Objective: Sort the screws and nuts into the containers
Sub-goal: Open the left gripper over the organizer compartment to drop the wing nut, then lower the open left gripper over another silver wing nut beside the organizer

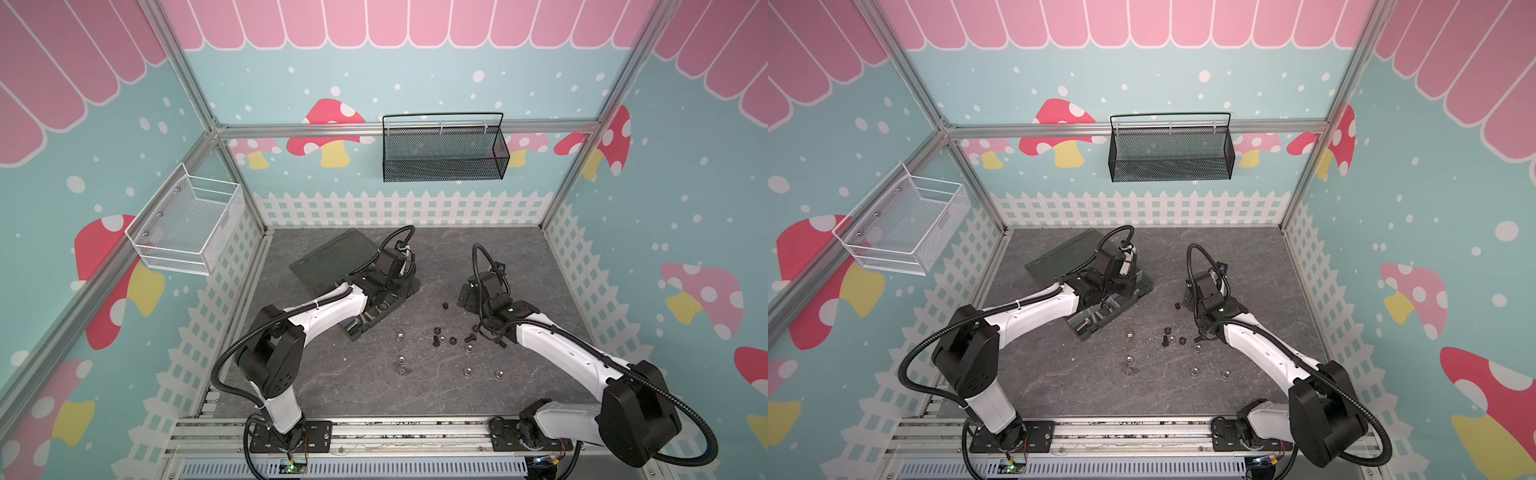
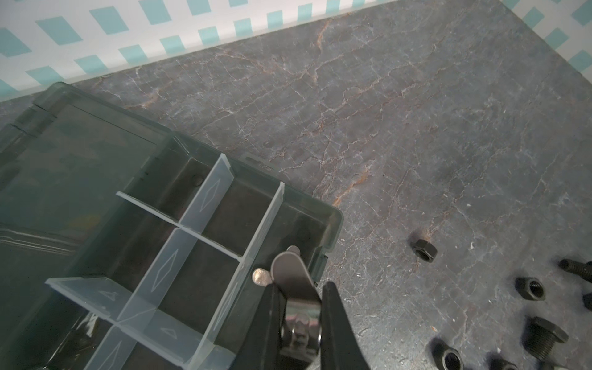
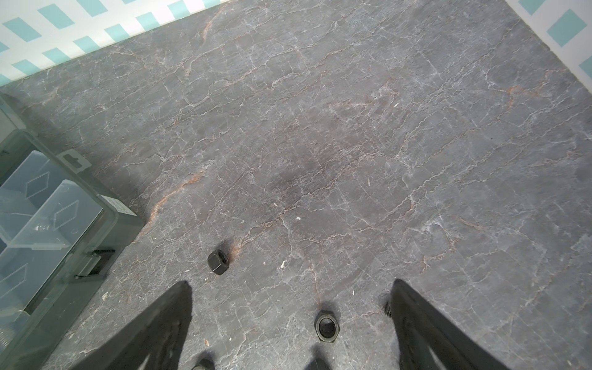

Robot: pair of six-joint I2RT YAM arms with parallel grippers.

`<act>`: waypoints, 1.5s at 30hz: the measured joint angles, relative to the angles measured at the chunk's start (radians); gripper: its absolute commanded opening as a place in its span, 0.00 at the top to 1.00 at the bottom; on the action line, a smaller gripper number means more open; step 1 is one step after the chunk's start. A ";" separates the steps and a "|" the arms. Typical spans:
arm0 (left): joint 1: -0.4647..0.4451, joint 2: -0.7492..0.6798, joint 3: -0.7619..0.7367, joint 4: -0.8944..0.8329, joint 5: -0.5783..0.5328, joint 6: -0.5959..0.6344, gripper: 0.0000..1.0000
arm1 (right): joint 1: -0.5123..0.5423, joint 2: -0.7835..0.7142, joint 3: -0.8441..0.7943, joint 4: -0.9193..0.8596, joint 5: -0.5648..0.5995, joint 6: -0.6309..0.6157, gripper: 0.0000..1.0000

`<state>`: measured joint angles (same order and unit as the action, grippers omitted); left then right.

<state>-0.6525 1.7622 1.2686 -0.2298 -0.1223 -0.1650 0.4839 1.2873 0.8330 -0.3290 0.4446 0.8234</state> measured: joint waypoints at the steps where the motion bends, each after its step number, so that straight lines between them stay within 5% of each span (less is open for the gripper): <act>1: 0.001 0.007 0.000 0.000 0.004 0.003 0.90 | 0.000 0.000 0.000 0.000 0.000 0.000 0.02; 22: 0.025 0.136 0.000 -0.008 0.059 0.043 0.81 | 0.000 0.000 0.000 0.000 -0.002 0.000 0.01; 30: 0.029 0.144 0.016 -0.023 0.055 0.056 0.55 | 0.000 0.000 0.000 0.000 -0.010 0.000 0.01; 35: 0.029 0.142 0.017 -0.029 0.055 0.056 0.53 | 0.000 0.000 0.000 0.000 -0.011 0.000 0.01; 45: -0.012 -0.057 -0.052 -0.084 0.053 0.033 0.49 | 0.000 0.000 0.000 0.000 -0.016 0.001 0.01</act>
<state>-0.6643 1.7050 1.2163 -0.3141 -0.0692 -0.1318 0.4839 1.2873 0.8330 -0.3286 0.4286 0.8246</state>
